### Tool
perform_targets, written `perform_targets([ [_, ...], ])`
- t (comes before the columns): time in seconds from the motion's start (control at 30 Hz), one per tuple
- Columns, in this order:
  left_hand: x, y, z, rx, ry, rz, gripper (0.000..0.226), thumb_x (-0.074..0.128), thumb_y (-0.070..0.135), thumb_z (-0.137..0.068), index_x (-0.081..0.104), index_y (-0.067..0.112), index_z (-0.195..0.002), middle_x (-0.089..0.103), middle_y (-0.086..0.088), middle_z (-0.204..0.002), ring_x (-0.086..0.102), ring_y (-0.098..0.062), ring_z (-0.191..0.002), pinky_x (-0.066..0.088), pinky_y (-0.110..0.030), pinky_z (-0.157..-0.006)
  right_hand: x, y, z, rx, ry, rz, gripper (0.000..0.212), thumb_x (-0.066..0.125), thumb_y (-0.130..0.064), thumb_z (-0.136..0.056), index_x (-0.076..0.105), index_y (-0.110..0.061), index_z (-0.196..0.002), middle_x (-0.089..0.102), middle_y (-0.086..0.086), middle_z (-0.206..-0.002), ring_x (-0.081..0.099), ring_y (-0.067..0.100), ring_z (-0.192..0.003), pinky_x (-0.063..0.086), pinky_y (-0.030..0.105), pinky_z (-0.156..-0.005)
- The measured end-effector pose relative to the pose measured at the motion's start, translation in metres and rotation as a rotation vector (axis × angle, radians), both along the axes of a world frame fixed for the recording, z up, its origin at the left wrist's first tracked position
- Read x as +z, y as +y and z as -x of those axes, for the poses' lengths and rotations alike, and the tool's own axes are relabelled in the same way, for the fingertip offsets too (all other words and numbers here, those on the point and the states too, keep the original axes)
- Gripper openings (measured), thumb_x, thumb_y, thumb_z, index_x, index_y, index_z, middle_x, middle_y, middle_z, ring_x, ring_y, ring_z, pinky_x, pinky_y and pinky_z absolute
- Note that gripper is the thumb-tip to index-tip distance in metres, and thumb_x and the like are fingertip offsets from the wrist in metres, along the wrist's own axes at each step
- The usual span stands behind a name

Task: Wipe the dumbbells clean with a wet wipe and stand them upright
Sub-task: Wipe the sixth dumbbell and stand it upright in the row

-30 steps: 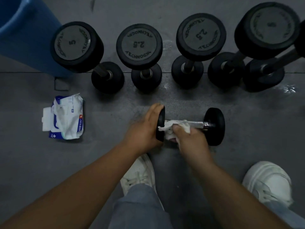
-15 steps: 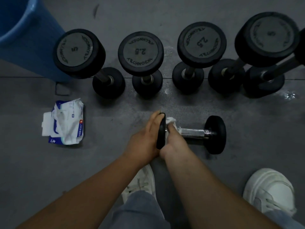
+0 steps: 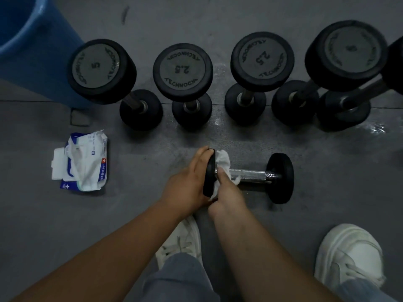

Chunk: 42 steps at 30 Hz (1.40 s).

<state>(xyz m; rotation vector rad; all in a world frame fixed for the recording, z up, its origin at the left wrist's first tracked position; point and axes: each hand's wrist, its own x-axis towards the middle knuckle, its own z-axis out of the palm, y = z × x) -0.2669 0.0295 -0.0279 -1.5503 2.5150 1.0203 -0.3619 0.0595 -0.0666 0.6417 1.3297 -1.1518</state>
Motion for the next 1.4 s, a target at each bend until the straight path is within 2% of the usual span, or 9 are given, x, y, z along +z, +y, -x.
perform_targets([
  [0.17, 0.002, -0.005, 0.001, -0.006, -0.011, -0.004, 0.093, 0.067, 0.044, -0.083, 0.009, 0.030, -0.154, 0.000, 0.015, -0.163, 0.062, -0.024, -0.106, 0.048, -0.033, -0.073, -0.003, -0.020, -0.006, -0.113, -0.017, -0.068, 0.057, 0.081, -0.039, -0.074, 0.065, -0.010, -0.120, 0.072, 0.016, -0.105, 0.073, 0.030, -0.084, 0.059, 0.037, -0.061],
  [0.33, 0.003, -0.005, 0.003, -0.016, -0.025, -0.041, 0.104, 0.075, 0.045, -0.075, 0.009, 0.029, -0.154, 0.000, 0.015, -0.163, 0.060, -0.024, -0.112, 0.053, -0.040, -0.082, 0.014, 0.005, -0.002, -0.082, 0.081, -0.063, 0.026, 0.070, -0.020, -0.089, 0.062, -0.008, -0.110, 0.070, 0.015, -0.103, 0.070, 0.026, -0.089, 0.057, 0.030, -0.058],
  [0.47, 0.010, -0.016, 0.006, -0.057, -0.104, -0.044, 0.110, 0.079, 0.045, -0.071, 0.008, 0.029, -0.154, 0.005, 0.012, -0.163, 0.062, -0.027, -0.108, 0.049, -0.033, -0.076, 0.010, -0.011, 0.002, -0.059, 0.012, -0.016, 0.038, 0.069, -0.030, -0.089, 0.062, -0.010, -0.120, 0.070, 0.013, -0.112, 0.070, 0.019, -0.085, 0.055, 0.026, -0.053],
  [0.77, 0.068, -0.008, 0.047, -0.107, -0.344, -0.072, 0.079, 0.071, 0.044, -0.079, 0.028, 0.016, -0.139, 0.046, -0.006, -0.134, 0.061, -0.029, -0.104, 0.046, -0.035, -0.075, 0.035, 0.002, 0.025, -0.047, 0.085, -0.069, 0.033, 0.073, -0.014, -0.085, 0.064, -0.001, -0.114, 0.071, 0.015, -0.100, 0.070, 0.026, -0.079, 0.058, 0.027, -0.060],
  [0.87, 0.078, 0.013, 0.073, -0.009, -0.393, -0.181, 0.053, 0.069, 0.035, -0.081, 0.034, 0.016, -0.115, 0.056, -0.007, -0.117, 0.062, -0.028, -0.098, 0.040, -0.032, -0.072, 0.050, 0.026, 0.045, 0.020, 0.187, -0.095, 0.032, 0.081, -0.028, -0.078, 0.063, -0.008, -0.096, 0.069, 0.007, -0.088, 0.066, 0.019, -0.069, 0.053, 0.018, -0.049],
  [0.97, 0.072, 0.053, 0.091, 0.149, -0.352, -0.247, 0.041, 0.065, 0.037, -0.083, 0.034, 0.019, -0.102, 0.062, -0.006, -0.103, 0.064, -0.029, -0.093, 0.046, -0.034, -0.073, 0.046, 0.058, 0.058, 0.144, 0.229, -0.102, 0.061, 0.089, -0.049, -0.057, 0.069, -0.006, -0.094, 0.074, 0.003, -0.079, 0.072, 0.020, -0.067, 0.062, 0.035, -0.066],
  [1.13, 0.061, 0.110, 0.103, 0.414, -0.152, -0.337, 0.056, 0.072, 0.053, -0.072, 0.036, 0.029, -0.107, 0.055, 0.001, -0.113, 0.063, -0.018, -0.093, 0.053, -0.042, -0.083, 0.031, 0.109, 0.077, 0.370, 0.361, -0.098, 0.032, 0.079, -0.030, -0.074, 0.071, -0.011, -0.098, 0.074, 0.004, -0.083, 0.071, 0.021, -0.075, 0.060, 0.040, -0.076],
  [1.33, 0.052, 0.102, 0.102, 0.281, -0.378, -0.290, 0.102, 0.079, 0.051, -0.062, 0.024, 0.014, -0.139, 0.041, -0.008, -0.142, 0.054, -0.028, -0.120, 0.050, -0.043, -0.093, 0.026, 0.101, 0.076, 0.287, 0.328, -0.127, 0.039, 0.081, -0.037, -0.070, 0.070, -0.017, -0.101, 0.074, 0.000, -0.083, 0.071, 0.019, -0.075, 0.060, 0.038, -0.076],
  [1.4, 0.054, 0.104, 0.102, 0.272, -0.342, -0.301, 0.102, 0.083, 0.052, -0.055, 0.027, 0.018, -0.133, 0.046, -0.004, -0.135, 0.056, -0.024, -0.115, 0.051, -0.038, -0.087, 0.022, 0.092, 0.082, 0.170, 0.299, -0.084, 0.037, 0.082, -0.038, -0.067, 0.071, -0.020, -0.098, 0.075, -0.002, -0.082, 0.072, 0.017, -0.075, 0.059, 0.035, -0.075],
])
